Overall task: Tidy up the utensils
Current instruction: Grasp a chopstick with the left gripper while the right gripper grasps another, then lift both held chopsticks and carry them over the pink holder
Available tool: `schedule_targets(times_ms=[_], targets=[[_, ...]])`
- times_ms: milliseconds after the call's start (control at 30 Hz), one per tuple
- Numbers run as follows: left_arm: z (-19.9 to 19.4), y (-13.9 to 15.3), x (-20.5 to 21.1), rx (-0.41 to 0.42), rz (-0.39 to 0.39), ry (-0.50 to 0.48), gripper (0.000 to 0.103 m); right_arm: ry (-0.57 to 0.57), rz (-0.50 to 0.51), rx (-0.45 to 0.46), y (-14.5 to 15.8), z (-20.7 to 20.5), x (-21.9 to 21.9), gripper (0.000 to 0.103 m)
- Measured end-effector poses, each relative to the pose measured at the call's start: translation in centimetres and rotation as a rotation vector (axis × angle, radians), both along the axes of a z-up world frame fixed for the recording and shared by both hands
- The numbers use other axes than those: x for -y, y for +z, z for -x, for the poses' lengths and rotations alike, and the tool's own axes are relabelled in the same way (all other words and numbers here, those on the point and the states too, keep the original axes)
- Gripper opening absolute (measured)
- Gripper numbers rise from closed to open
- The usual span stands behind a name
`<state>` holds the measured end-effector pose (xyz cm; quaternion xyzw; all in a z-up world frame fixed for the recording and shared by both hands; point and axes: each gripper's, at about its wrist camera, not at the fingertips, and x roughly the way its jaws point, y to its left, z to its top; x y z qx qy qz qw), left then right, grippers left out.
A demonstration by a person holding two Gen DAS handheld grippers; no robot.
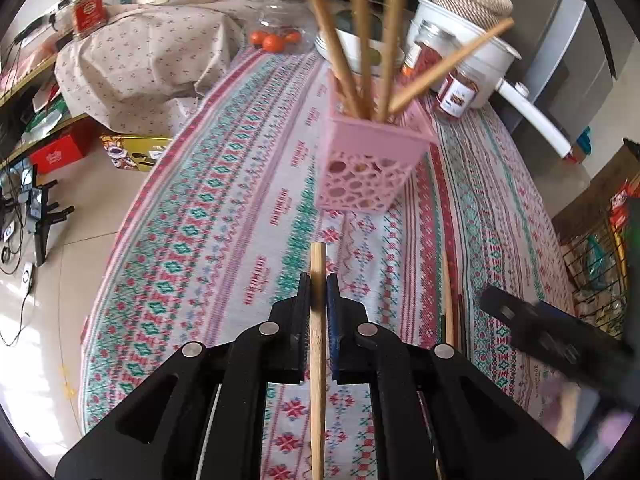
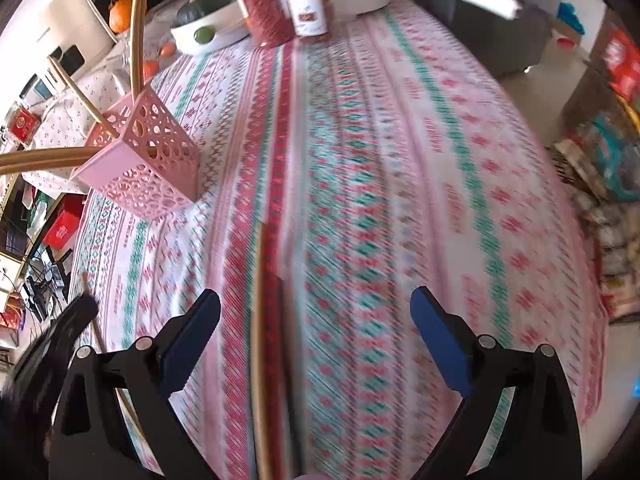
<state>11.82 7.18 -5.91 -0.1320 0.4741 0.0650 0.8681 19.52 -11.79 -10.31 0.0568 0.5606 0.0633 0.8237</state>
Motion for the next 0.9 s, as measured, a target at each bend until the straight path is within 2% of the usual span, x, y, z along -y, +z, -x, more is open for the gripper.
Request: schedule_targets(times_ms=[67, 233, 267, 367, 400, 433, 467, 533, 600, 767, 900], targets=[[0.1, 0.2, -0.8, -0.001, 0.016, 0.012, 0.007, 0.007, -0.003, -0.01, -0.4, -0.8, -1.0, 0.089], [0.4, 0.1, -1.8, -0.01, 0.048, 0.019, 0.007, 0.033, 0.037, -0.058, -2.8, -2.1, -3.1, 0.069], [0.4, 0.1, -1.8, -0.009, 0.051, 0.018, 0.007, 0.035, 0.052, -0.056, -3.0, -2.2, -3.4, 0.068], [0.4, 0.4, -1.7, 0.0, 0.049, 0.014, 0.007, 0.053, 0.098, -0.005, -3.0, -2.0, -4.5, 0.054], [0.5, 0.5, -1.6, 0.004, 0.046, 0.013, 0.007, 0.054, 0.109, 0.007, -2.9, -2.0, -4.7, 0.041], [0.5, 0.5, -1.5, 0.006, 0.04, 0.01, 0.007, 0.054, 0.131, 0.022, -3.0, -1.9, -4.8, 0.033], [0.5, 0.5, -1.4, 0.007, 0.037, 0.008, 0.007, 0.054, 0.151, 0.04, -3.0, -1.6, -5.0, 0.03], [0.4, 0.4, -1.3, 0.006, 0.033, 0.003, 0.007, 0.043, 0.151, 0.067, -3.0, -1.5, -5.0, 0.013], [0.5, 0.3, -1.1, 0.008, 0.031, 0.001, 0.007, 0.015, 0.144, 0.077, -3.0, -1.6, -4.5, 0.006], [0.8, 0.7, -1.0, 0.031, 0.015, 0.002, 0.007, -0.061, 0.04, 0.088, -2.3, -2.8, -1.9, 0.005], [1.0, 1.0, -0.9, 0.045, 0.01, 0.002, 0.007, -0.083, -0.016, 0.133, -0.9, -2.5, -0.8, 0.005]])
